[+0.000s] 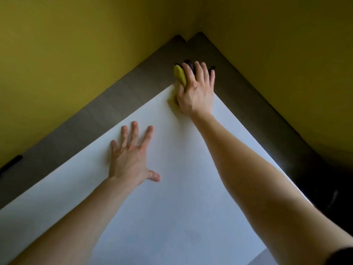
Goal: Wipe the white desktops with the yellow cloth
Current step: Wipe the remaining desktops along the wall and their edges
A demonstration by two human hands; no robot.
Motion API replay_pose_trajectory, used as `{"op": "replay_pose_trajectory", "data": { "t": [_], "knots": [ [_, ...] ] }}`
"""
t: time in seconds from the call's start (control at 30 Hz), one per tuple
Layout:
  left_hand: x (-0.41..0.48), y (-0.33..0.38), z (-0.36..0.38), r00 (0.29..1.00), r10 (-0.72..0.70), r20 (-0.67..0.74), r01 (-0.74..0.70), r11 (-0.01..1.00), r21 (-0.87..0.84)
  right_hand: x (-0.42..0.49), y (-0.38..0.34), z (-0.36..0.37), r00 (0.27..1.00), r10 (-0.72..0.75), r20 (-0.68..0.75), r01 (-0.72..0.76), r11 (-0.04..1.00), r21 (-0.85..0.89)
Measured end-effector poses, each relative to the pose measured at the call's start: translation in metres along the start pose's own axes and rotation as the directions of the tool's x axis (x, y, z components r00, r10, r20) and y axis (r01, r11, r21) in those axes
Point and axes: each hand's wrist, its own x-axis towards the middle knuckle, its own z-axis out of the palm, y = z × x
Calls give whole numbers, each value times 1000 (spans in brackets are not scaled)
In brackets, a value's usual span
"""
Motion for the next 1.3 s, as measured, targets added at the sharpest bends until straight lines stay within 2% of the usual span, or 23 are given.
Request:
{"op": "replay_pose_trajectory", "data": {
  "t": [0.17, 0.23, 0.33, 0.43, 0.5, 0.57, 0.63, 0.7, 0.73, 0.83, 0.9, 0.97, 1.07, 1.2, 1.3],
  "knots": [
    [-3, 3, -5, 1000, -9, 23, 9, 1000, 5, -163, 69, -59, 997, 65, 37, -64, 997, -30],
    [-3, 5, -6, 1000, -13, 28, 13, 1000, 11, -197, 78, -70, 990, 137, 43, -133, 988, -81],
    [-3, 4, -6, 999, -16, 30, 15, 1000, 17, -160, 58, -59, 990, 135, 27, -130, 983, -131],
    [-3, 4, -4, 1000, -11, 23, 11, 1000, 2, -69, 17, -22, 999, 34, 23, -30, 991, -129],
    [-2, 3, -4, 1000, -20, 17, 20, 1000, -8, -15, -18, 1, 999, 44, 16, -42, 993, -110],
    [-1, 4, -3, 999, -21, 31, 22, 1000, -6, 10, -41, 12, 995, 96, 35, -93, 992, -91],
    [-1, 4, -3, 999, -26, 34, 26, 1000, 0, 10, -36, 12, 997, 52, 56, -48, 996, -72],
    [-1, 5, -4, 999, -31, 39, 31, 1000, -1, -15, -7, -3, 997, -49, 59, 51, 998, -29],
    [-1, 5, -4, 998, -38, 44, 38, 999, 2, -38, 13, -13, 998, -51, 42, 52, 999, -18],
    [-1, 7, -7, 996, -57, 73, 56, 998, 21, -149, 78, -57, 995, 95, -26, -95, 995, -2],
    [-1, 8, -9, 995, -64, 83, 62, 998, 28, -226, 108, -84, 981, 195, -6, -195, 980, -52],
    [-3, 8, -10, 994, -66, 86, 64, 998, 20, -267, 116, -91, 952, 306, 5, -303, 946, -114],
    [-9, 13, -14, 997, -55, 62, 53, 998, 34, -237, 91, -74, 910, 414, -32, -414, 899, -143],
    [-44, 36, -1, 1000, 3, -3, -3, 1000, -21, -126, 19, -32, 961, 276, -28, -277, 953, -122],
    [-73, 48, 22, 998, 59, 27, -59, 998, 26, -63, -22, -13, 980, 197, 20, -194, 976, -95]
  ]
}}
